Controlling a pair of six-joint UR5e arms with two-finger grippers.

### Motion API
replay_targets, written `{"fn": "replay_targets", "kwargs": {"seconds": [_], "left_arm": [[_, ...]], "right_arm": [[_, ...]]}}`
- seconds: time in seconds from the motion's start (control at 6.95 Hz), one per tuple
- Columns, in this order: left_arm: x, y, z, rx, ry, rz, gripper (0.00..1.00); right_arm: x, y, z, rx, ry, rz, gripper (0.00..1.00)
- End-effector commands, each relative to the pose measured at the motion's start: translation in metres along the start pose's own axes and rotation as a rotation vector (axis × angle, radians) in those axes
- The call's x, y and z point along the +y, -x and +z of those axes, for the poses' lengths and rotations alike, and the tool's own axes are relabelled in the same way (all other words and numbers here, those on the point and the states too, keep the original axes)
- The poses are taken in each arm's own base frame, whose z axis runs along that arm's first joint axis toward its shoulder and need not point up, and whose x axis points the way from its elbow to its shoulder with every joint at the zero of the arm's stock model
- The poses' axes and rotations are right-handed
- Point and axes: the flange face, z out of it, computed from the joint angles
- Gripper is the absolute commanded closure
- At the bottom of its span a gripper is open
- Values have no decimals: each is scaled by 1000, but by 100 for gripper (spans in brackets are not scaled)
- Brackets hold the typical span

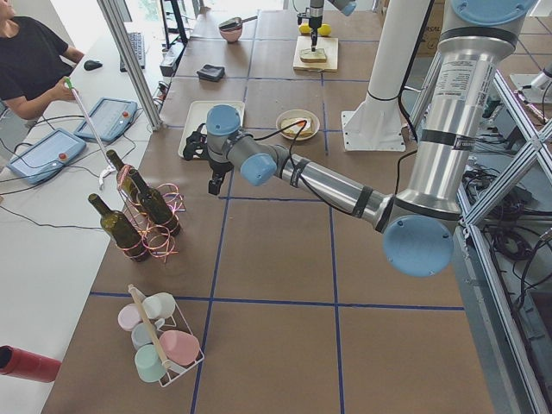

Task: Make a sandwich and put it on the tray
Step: 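Move the right gripper to the bread slice on the wooden board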

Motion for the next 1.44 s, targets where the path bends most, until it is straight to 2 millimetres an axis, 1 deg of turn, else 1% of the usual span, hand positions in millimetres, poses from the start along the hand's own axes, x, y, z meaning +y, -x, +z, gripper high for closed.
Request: {"fn": "replay_targets", "kwargs": {"seconds": [0.0, 0.43, 0.86, 1.01, 1.15, 1.29], "left_arm": [[0, 1, 0, 0, 0, -1, 0], [0, 0, -1, 0, -1, 0, 0], [0, -1, -1, 1, -3, 6, 0], [-1, 0, -2, 1, -4, 6, 0], [-1, 0, -2, 0, -5, 4, 0], [-1, 0, -2, 0, -4, 3, 0]], "right_arm": [[0, -2, 2, 4, 4, 3, 42], [1, -4, 6, 12, 17, 4, 43], [2, -5, 15, 14, 37, 1, 44], [2, -4, 14, 9, 41, -1, 57], [2, -3, 14, 4, 40, -3, 84], [2, -2, 13, 1, 37, -4, 100]]}}
